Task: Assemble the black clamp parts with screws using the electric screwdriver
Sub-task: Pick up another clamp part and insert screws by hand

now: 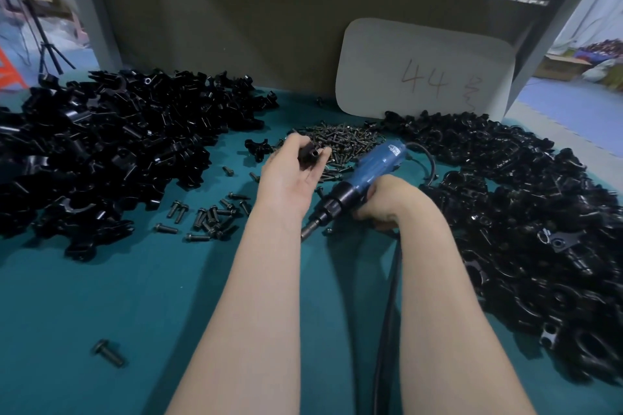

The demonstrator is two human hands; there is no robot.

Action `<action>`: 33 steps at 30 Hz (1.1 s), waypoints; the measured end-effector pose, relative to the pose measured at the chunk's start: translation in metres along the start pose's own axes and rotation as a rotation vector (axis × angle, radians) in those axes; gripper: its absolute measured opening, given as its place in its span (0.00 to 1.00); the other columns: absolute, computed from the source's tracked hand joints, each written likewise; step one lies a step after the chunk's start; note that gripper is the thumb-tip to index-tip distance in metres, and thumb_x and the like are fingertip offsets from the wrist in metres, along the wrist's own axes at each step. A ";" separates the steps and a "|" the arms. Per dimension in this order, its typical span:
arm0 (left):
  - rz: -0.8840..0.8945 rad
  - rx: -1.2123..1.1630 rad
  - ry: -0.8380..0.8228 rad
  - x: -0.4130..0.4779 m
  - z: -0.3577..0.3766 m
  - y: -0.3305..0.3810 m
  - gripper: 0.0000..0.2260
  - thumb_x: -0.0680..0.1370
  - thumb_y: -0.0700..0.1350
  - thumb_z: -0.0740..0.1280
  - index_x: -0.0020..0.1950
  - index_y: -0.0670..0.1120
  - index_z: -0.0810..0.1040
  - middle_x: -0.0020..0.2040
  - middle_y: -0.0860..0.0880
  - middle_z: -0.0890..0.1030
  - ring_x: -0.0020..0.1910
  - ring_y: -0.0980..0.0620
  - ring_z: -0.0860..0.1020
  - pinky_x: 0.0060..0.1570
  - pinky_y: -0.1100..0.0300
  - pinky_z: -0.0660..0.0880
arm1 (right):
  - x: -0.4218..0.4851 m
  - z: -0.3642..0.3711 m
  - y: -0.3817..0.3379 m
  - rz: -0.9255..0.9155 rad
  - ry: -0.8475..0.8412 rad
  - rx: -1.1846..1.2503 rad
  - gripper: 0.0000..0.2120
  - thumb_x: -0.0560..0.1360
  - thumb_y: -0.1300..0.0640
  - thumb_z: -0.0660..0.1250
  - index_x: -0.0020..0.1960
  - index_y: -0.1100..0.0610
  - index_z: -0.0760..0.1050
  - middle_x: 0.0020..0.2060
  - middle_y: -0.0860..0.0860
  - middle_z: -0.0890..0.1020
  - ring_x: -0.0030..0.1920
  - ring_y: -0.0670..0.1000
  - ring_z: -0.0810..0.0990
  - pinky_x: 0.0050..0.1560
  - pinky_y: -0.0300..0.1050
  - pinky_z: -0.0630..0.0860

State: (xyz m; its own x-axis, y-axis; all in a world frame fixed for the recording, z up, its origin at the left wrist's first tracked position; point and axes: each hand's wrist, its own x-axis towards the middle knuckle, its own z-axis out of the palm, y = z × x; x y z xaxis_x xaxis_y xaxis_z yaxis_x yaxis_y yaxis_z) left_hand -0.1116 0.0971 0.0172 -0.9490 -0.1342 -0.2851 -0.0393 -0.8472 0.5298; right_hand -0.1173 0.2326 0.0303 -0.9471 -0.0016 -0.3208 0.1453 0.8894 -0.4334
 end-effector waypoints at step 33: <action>0.010 0.151 0.023 -0.001 0.002 -0.005 0.10 0.77 0.40 0.69 0.56 0.38 0.74 0.50 0.39 0.79 0.35 0.52 0.80 0.40 0.63 0.81 | -0.005 -0.001 -0.029 -0.459 0.488 0.476 0.04 0.77 0.57 0.66 0.44 0.51 0.73 0.40 0.46 0.80 0.45 0.48 0.80 0.53 0.46 0.76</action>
State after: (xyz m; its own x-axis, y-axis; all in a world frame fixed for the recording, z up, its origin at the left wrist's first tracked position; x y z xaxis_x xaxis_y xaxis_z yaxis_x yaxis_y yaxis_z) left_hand -0.1113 0.1023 0.0161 -0.9424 -0.1555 -0.2960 -0.0780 -0.7588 0.6466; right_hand -0.1174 0.2074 0.0455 -0.9437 -0.0216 0.3302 -0.2851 0.5595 -0.7782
